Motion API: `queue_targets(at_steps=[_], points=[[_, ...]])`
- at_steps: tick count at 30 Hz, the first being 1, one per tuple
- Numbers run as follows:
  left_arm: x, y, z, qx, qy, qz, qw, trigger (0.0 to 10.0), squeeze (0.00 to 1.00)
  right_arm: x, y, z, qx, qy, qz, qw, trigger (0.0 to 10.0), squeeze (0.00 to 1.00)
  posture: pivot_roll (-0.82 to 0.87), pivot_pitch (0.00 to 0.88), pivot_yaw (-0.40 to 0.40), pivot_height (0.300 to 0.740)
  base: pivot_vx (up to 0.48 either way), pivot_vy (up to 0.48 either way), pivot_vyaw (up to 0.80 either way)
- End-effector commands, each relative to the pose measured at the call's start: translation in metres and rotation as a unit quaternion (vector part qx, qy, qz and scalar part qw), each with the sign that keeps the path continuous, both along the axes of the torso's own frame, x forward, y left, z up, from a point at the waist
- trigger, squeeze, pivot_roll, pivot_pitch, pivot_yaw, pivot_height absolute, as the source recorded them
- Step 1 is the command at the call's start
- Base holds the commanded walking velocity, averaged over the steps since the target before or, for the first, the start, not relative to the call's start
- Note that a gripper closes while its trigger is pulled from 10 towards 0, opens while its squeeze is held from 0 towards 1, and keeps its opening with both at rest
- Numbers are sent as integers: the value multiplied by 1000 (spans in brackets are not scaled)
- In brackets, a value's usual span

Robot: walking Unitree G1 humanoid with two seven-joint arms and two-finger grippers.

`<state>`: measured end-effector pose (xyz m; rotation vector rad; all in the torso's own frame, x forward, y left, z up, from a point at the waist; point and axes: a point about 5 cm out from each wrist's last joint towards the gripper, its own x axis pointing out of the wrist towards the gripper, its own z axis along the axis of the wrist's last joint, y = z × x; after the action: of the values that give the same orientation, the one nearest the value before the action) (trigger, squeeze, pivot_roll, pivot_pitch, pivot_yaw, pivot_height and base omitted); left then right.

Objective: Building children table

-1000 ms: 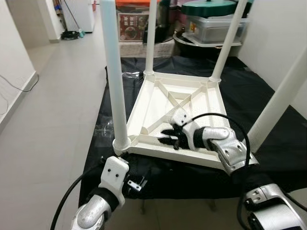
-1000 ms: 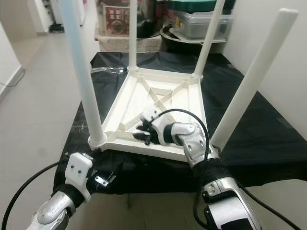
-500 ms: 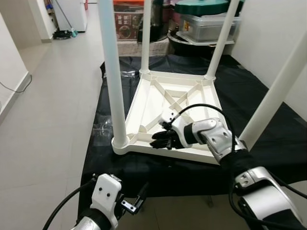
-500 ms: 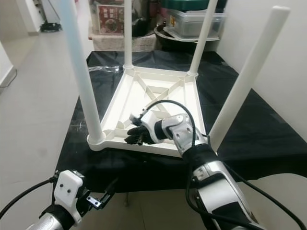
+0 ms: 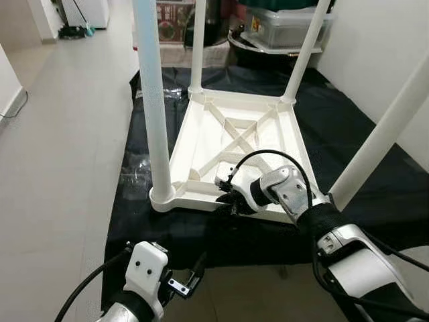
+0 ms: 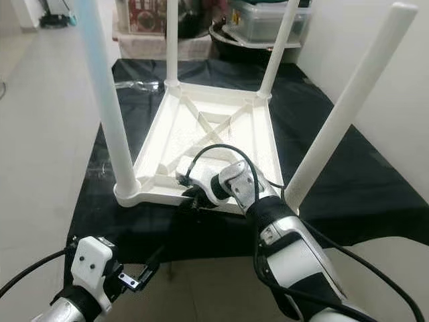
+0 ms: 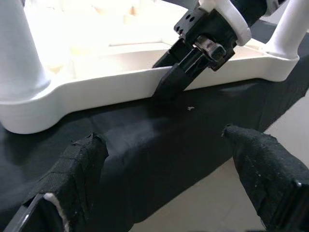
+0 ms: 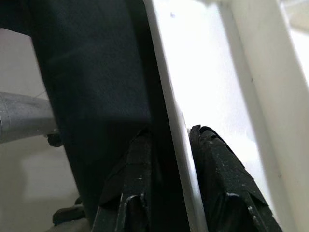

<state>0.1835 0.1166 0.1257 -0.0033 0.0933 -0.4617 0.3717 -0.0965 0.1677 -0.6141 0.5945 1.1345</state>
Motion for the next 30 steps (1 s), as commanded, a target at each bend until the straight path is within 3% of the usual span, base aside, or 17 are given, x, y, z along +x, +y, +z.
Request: queue_targets(at_steps=[1, 4, 5, 6, 7, 13, 14, 20, 30], points=[[-2, -2, -3, 2, 12, -2, 1000, 10000, 0, 3, 1, 5, 1, -11, -1, 1000, 10000, 1000, 80, 186, -113, 740, 0, 0, 0], [-2, -2, -4, 3, 14, 0, 1000, 10000, 0, 5, 2, 8, 0, -21, -3, 1000, 10000, 1000, 77, 190, -118, 740, 0, 0, 0], [-2, -1, -4, 4, 15, 0, 1000, 10000, 0, 6, 3, 9, -5, -21, 0, 1000, 10000, 153, 76, 190, -119, 740, 0, 0, 0], [-2, -1, -4, 4, 15, 0, 1000, 10000, 0, 6, 3, 9, -5, -21, 0, 1000, 10000, 153, 76, 190, -119, 740, 0, 0, 0], [-1, -1, -4, 4, 15, 1, 1000, 10000, 0, 6, 4, 10, -8, -18, 13, 1000, 10000, 0, 74, 190, -118, 740, 0, 0, 0], [1, -2, -4, 6, 13, 2, 1000, 10000, 0, 2, 7, 10, -35, -13, 66, 997, 10000, 0, 72, 192, -118, 740, 0, 0, 0], [2, -2, -4, 7, 12, 2, 1000, 10000, 0, -1, 7, 8, -52, -14, 99, 994, 0, 0, 72, 191, -121, 740, 0, 0, 0], [4, -2, -3, 8, 10, 3, 1000, 10000, 0, -4, 11, 7, -67, -24, 142, 987, 0, 0, 74, 193, -120, 740, 0, 0, 0], [9, -4, 0, 8, 1, 2, 1000, 10000, 0, -2, 28, 25, -48, -115, 226, 966, 0, 0, 71, 194, -126, 740, 0, 0, 0]])
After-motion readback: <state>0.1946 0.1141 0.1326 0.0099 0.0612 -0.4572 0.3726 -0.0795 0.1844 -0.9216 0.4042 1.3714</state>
